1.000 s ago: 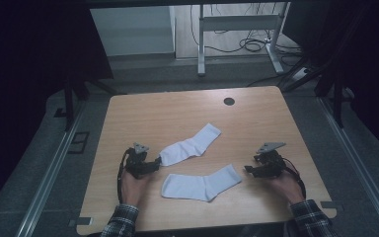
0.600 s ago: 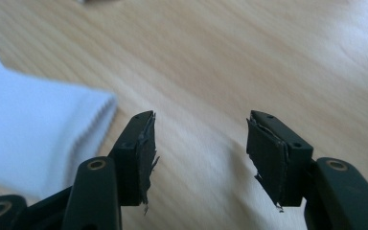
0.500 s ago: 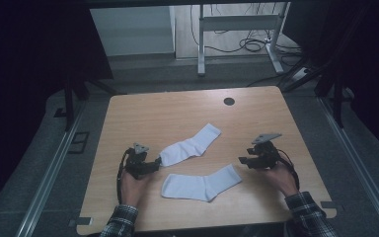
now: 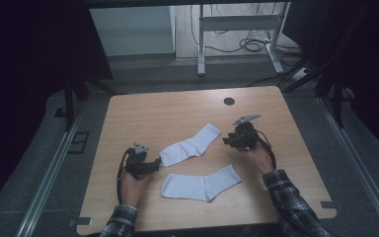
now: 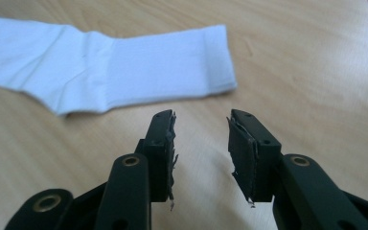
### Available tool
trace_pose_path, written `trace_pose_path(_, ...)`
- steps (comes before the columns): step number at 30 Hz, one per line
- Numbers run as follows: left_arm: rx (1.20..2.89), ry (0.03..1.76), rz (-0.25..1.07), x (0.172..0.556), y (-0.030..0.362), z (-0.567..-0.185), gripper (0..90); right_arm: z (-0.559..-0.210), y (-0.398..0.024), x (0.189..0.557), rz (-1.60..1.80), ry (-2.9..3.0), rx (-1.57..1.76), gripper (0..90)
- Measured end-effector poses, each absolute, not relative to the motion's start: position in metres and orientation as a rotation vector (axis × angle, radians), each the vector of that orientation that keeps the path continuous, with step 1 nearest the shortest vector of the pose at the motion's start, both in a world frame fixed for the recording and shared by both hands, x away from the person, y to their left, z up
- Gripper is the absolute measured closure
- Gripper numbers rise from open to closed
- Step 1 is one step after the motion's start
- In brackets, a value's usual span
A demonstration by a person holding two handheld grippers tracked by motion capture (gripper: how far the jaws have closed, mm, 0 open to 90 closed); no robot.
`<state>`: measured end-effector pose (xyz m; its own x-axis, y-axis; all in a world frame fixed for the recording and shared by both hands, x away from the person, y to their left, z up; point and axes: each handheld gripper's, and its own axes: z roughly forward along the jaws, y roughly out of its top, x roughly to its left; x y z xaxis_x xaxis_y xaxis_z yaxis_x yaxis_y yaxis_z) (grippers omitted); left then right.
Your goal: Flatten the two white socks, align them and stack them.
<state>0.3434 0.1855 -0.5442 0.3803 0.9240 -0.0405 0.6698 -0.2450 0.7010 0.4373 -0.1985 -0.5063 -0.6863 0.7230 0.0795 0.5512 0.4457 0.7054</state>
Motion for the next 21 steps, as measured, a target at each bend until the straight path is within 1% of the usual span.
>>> trace_pose_path(11, 2.004, 1.366, 0.512, 0.343, 0.185, -0.544, 29.7, -0.514, -0.174, 0.472, 1.03, 2.442, 1.118, 62.2)
trace_pose_path(17, 2.004, 1.365, 0.511, 0.343, 0.185, -0.544, 29.9, -0.522, -0.162, 0.483, 1.001, 2.435, 1.112, 62.3)
trace_pose_path(18, 2.004, 1.365, 0.511, 0.343, 0.185, -0.544, 29.9, -0.524, -0.16, 0.484, 0.989, 2.445, 1.11, 63.5)
trace_pose_path(20, 2.006, 1.361, 0.51, 0.344, 0.186, -0.544, 29.9, -0.527, -0.157, 0.485, 0.919, 2.464, 1.093, 68.9)
trace_pose_path(21, 2.008, 1.357, 0.508, 0.344, 0.186, -0.544, 29.9, -0.528, -0.157, 0.485, 0.913, 2.467, 1.092, 69.9)
